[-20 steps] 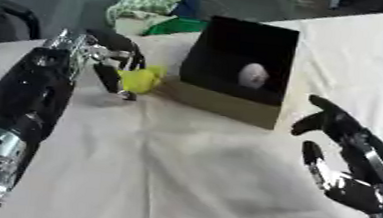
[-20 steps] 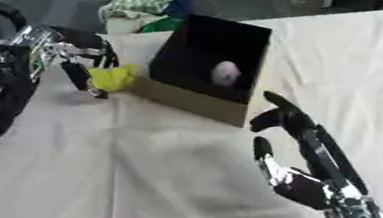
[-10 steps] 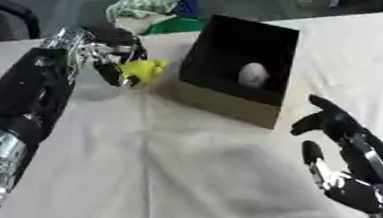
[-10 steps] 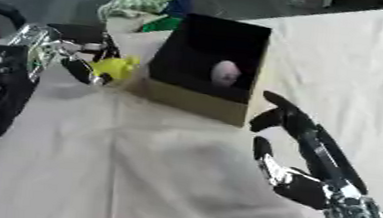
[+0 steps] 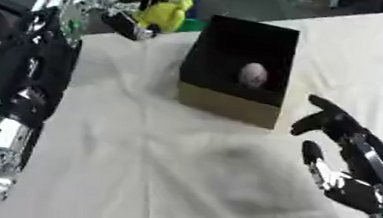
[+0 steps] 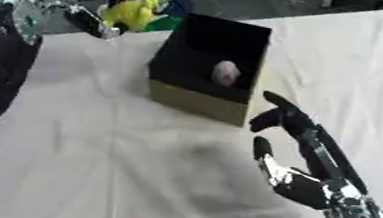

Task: Pick up objects on the table and place them in the box.

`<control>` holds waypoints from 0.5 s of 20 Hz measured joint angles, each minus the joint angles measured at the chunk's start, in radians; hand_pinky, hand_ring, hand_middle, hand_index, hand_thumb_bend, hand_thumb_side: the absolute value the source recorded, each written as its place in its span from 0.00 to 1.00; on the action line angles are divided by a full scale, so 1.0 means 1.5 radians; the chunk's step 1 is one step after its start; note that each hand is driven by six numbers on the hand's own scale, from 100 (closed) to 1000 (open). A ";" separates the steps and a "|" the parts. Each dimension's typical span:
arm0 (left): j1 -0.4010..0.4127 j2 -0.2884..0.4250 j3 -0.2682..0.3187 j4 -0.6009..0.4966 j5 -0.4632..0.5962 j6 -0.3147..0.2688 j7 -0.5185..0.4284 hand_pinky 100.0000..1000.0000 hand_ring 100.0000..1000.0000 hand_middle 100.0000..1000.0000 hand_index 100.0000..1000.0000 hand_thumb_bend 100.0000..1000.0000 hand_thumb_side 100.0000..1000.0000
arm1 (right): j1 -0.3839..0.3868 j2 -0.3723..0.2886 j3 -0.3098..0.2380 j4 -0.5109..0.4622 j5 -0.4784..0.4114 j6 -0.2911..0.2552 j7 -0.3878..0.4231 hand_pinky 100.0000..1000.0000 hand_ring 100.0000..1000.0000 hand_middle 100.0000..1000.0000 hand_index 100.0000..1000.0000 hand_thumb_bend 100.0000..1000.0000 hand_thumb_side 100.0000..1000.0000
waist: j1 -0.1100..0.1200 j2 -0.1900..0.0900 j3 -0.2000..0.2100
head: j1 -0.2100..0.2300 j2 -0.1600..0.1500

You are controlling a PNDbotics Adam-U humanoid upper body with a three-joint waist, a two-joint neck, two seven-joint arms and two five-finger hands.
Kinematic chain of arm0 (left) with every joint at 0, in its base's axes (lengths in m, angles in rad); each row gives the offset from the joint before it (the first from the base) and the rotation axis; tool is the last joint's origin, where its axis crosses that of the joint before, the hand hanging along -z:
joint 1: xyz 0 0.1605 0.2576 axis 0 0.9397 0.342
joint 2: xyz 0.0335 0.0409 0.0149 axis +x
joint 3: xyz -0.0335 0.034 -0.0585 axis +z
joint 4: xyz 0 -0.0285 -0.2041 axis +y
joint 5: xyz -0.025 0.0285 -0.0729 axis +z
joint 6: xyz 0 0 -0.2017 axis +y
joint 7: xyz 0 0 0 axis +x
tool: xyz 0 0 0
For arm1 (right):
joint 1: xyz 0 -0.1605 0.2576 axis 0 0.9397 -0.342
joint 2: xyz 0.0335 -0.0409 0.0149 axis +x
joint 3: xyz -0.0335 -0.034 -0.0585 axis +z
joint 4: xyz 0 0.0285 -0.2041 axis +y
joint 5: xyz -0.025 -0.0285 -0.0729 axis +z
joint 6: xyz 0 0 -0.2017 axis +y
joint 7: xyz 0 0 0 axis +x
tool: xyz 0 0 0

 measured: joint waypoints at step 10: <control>0.014 -0.111 -0.046 -0.019 0.027 0.000 -0.006 0.64 0.47 0.45 0.67 0.00 0.11 | -0.006 0.002 0.001 0.000 -0.001 -0.002 0.002 0.81 0.63 0.61 1.00 0.00 0.42 | -0.003 0.006 -0.010 | 0.008 -0.001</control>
